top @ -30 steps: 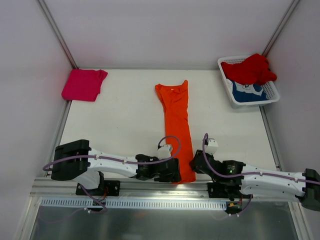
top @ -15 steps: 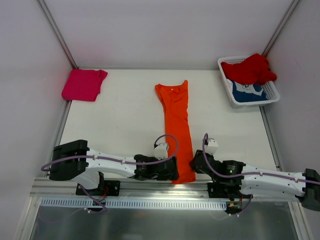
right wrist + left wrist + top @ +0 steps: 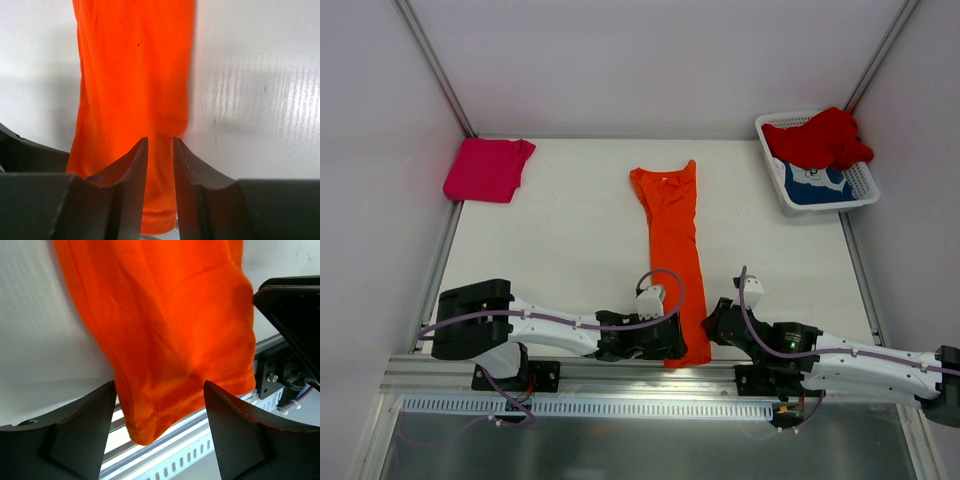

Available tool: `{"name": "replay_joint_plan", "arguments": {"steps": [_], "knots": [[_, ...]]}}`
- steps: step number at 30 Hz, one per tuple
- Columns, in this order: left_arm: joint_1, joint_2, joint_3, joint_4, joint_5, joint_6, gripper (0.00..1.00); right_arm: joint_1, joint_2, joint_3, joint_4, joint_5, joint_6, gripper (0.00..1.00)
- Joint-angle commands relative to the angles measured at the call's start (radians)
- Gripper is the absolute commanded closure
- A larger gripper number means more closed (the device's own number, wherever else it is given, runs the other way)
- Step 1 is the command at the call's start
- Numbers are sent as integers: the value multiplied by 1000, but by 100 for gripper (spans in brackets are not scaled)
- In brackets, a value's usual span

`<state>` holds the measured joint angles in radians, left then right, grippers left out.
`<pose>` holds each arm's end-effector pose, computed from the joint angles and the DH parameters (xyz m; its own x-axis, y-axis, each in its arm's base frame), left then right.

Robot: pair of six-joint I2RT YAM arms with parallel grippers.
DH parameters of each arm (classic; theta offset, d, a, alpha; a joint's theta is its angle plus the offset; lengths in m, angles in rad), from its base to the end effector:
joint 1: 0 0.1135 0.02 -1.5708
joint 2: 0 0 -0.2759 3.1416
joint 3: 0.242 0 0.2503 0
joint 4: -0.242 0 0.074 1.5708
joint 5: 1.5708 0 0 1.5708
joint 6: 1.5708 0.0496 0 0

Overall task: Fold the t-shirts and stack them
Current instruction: Fold the tshirt

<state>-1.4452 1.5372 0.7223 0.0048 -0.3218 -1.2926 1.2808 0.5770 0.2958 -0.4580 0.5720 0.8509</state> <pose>0.0537 -0.3002 0.1659 -0.9037 -0.1249 -0.4096 0.1637 0.7831 -0.6000 0.0613 0.1115 0.1762 -0.6468 0.0434 -0.7614 -0.3109 0.8966 0.3152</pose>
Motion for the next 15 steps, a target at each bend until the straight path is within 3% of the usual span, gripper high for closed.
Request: {"name": "replay_joint_plan", "arguments": {"steps": [1,5,6,8,9,15], "knots": [[-1,24,-9,24,15,-4,30,3,6,20,-24,35,-9,70],[-17,0,-27,24,6,-40,36,3,3,20,-25,38,-15,70],[-24,-8,-35,26,1,-48,48,3,3,19,-25,39,-15,70],[-32,-29,-55,26,-5,-68,56,3,3,17,-27,37,-12,70],[-37,-32,-64,24,-8,-74,73,2,4,16,-27,34,-13,70],[-40,-32,-69,26,-13,-85,90,3,18,19,-25,20,-10,70]]}}
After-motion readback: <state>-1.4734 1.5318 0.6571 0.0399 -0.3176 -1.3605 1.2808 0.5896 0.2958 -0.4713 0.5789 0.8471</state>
